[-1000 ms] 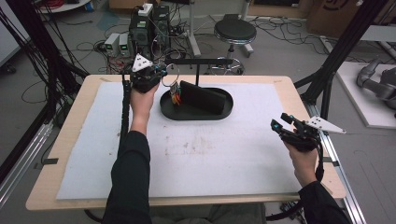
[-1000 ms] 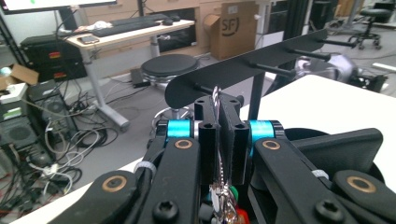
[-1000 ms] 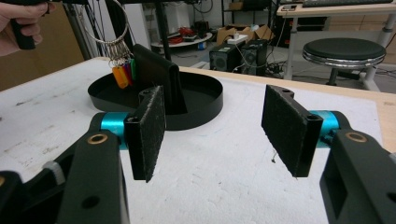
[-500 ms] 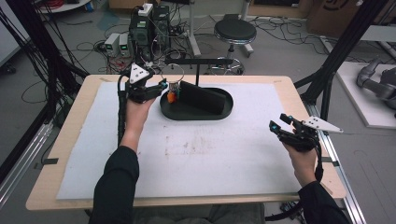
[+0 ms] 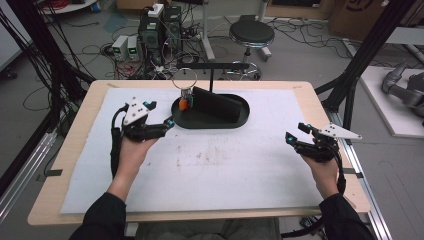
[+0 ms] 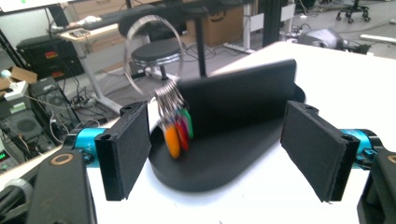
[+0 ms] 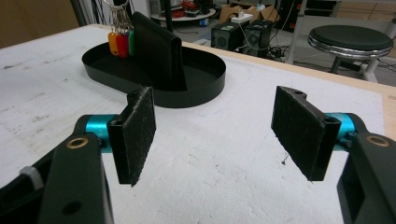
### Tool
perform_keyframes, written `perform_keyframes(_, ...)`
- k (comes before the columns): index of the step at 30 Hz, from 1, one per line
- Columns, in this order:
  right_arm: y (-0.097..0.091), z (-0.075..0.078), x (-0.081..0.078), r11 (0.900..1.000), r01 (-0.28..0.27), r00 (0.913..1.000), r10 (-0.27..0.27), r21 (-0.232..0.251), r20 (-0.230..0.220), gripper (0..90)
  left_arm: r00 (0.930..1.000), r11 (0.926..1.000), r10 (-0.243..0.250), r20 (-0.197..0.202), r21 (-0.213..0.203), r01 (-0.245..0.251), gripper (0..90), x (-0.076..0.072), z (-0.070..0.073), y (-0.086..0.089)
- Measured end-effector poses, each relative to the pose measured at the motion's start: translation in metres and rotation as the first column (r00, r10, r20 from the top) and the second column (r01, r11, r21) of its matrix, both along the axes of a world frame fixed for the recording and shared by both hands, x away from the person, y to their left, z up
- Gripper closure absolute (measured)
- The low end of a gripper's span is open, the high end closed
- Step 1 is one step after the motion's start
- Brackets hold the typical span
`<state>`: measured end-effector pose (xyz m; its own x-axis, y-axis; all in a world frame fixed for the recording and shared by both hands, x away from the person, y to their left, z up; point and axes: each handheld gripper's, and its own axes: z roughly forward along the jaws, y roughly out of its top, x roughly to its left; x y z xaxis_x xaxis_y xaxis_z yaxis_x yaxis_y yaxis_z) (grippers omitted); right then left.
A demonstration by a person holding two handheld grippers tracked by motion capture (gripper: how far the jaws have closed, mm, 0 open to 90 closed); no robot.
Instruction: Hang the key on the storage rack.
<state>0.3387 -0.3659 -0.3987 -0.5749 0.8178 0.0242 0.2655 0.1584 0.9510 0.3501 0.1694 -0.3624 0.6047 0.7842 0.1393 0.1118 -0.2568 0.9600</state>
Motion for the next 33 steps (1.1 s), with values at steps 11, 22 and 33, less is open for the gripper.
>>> perform_keyframes(11,0.003,-0.003,0.006,0.9996,-0.003,0.9998,0.003,-0.028,-0.022,29.8,0.9971,0.9981,0.014,-0.075,0.061,-0.009,24.1,-0.044,-0.045,0.025)
perform_keyframes(22,0.003,-0.004,0.005,0.9991,0.016,0.9987,-0.018,-0.04,-0.048,29.1,0.9975,0.9981,0.055,-0.044,0.029,-0.054,23.9,-0.048,-0.048,0.048)
perform_keyframes(33,-0.002,-0.006,0.002,0.9986,0.027,0.9977,-0.03,-0.046,-0.06,27.8,0.996,0.9972,0.074,-0.051,-0.004,-0.074,23.1,-0.04,-0.047,0.053)
